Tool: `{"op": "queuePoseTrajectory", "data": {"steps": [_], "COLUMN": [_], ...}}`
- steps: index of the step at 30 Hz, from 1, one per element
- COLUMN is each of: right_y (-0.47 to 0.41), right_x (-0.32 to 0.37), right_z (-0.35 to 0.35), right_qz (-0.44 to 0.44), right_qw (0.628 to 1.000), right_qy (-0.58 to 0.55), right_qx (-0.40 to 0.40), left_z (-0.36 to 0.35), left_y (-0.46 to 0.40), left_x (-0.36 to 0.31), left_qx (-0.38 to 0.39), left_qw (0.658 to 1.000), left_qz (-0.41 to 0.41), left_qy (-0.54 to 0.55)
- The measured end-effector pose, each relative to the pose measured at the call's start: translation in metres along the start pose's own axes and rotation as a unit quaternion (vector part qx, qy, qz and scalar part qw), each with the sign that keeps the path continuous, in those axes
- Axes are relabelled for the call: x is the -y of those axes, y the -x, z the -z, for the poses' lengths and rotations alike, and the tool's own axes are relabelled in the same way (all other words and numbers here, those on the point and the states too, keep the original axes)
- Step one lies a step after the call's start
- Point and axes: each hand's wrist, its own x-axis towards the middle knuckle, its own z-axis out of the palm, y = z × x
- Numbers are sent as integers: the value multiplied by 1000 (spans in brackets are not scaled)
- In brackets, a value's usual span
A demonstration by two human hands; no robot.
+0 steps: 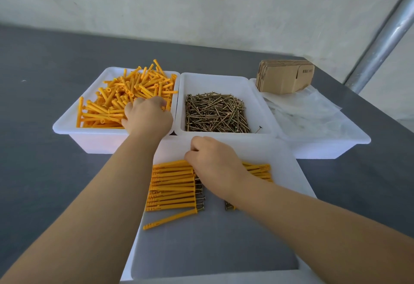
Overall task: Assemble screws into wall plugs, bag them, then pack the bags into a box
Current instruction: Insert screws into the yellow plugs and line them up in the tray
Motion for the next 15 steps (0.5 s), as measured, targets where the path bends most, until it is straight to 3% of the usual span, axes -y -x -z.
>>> {"op": "queuePoseTrajectory", "data": {"steps": [2, 4, 7, 9, 11, 15], "right_y": [1, 0, -8, -19, -29, -45], "right_x": [-3, -10, -37, -66, -92, -113], "right_z": [3, 12, 27, 33, 35, 36], "right_qz": [1, -19, -105, -198, -277, -309], "right_qw": [1000, 992, 968, 965, 954, 907], "right_qy": [-16, -67, -98, -106, -115, -135], "right_qx": [-27, -105, -206, -137, 20, 253], "left_z": [0, -2, -5, -6, -4, -6], "left_y": [1, 0, -2, -3, -4, -3], "left_x": [-4, -7, -9, -8, -7, -7], "left_qx": [47, 83, 99, 93, 90, 72], "left_qw": [997, 990, 986, 986, 986, 992], "left_qz": [32, 41, 44, 47, 47, 31], "left_qy": [-56, -108, -125, -127, -130, -98]}}
